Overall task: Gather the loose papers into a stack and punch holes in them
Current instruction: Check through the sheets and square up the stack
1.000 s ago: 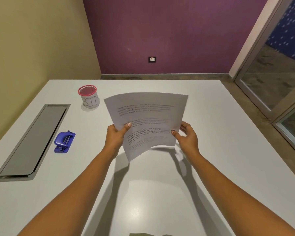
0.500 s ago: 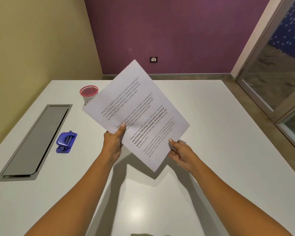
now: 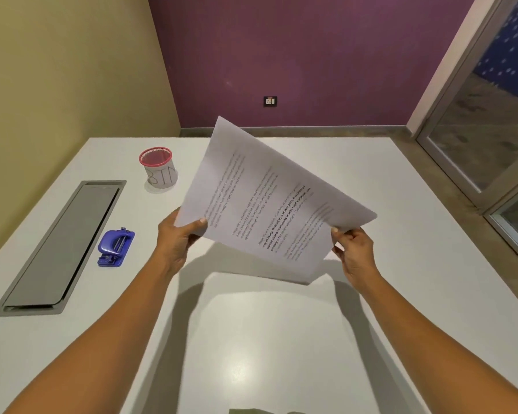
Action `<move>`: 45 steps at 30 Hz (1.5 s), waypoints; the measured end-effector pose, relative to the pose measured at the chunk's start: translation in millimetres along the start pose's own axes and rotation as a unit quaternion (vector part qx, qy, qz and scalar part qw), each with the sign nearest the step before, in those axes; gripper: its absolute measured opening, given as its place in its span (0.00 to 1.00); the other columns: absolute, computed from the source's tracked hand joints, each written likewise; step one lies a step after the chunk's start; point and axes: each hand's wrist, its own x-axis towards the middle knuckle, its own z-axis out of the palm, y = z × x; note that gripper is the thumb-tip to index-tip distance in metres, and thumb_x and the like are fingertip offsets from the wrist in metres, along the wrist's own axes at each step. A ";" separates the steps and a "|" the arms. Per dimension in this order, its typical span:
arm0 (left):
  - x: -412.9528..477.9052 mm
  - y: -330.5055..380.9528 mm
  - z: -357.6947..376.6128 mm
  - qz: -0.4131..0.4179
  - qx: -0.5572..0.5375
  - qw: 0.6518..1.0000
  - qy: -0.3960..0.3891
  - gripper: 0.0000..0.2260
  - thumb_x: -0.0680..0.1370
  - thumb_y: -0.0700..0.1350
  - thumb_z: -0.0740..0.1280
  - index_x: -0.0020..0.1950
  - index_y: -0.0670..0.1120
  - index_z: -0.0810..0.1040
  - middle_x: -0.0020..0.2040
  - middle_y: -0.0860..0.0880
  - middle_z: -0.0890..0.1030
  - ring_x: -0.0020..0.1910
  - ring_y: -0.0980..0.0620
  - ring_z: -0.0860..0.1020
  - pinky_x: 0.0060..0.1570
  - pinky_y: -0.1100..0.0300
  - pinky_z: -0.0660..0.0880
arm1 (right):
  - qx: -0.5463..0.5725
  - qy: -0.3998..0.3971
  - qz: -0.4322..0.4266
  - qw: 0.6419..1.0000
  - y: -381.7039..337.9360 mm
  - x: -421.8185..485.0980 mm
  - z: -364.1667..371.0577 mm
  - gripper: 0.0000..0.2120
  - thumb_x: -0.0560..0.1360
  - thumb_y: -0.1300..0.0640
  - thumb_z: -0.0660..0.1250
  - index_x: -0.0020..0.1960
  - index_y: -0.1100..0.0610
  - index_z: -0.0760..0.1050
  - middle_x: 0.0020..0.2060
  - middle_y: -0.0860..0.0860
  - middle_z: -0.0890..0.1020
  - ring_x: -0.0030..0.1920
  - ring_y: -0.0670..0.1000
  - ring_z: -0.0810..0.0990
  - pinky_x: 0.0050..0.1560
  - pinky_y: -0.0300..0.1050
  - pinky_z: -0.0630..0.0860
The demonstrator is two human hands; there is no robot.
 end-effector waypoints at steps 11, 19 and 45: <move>-1.0 -15.7 -15.3 -0.016 0.190 0.980 -0.056 0.16 0.71 0.34 0.70 0.57 0.44 0.76 0.51 0.47 0.80 0.50 0.46 0.78 0.53 0.51 0.74 | -0.104 -0.061 -0.083 0.989 -0.1 -4.4 1.8 0.11 0.75 0.67 0.62 0.43 0.51 0.76 0.42 0.49 0.80 0.45 0.49 0.78 0.55 0.49 0.75; -5.5 -21.2 -16.3 -0.014 0.174 0.984 -0.042 0.14 0.70 0.33 0.71 0.52 0.44 0.77 0.45 0.52 0.81 0.44 0.54 0.79 0.43 0.60 0.74 | -0.116 -0.075 -0.071 0.988 1.7 -9.0 0.7 0.12 0.72 0.65 0.68 0.47 0.49 0.77 0.43 0.44 0.82 0.42 0.39 0.82 0.42 0.31 0.79; -7.8 -19.9 -11.7 -0.005 0.167 0.985 -0.051 0.10 0.71 0.35 0.71 0.48 0.47 0.79 0.45 0.51 0.82 0.45 0.52 0.80 0.46 0.57 0.75 | -0.151 -0.025 -0.052 0.987 3.5 -10.3 6.6 0.06 0.72 0.57 0.70 0.46 0.48 0.76 0.42 0.46 0.82 0.43 0.47 0.79 0.44 0.43 0.77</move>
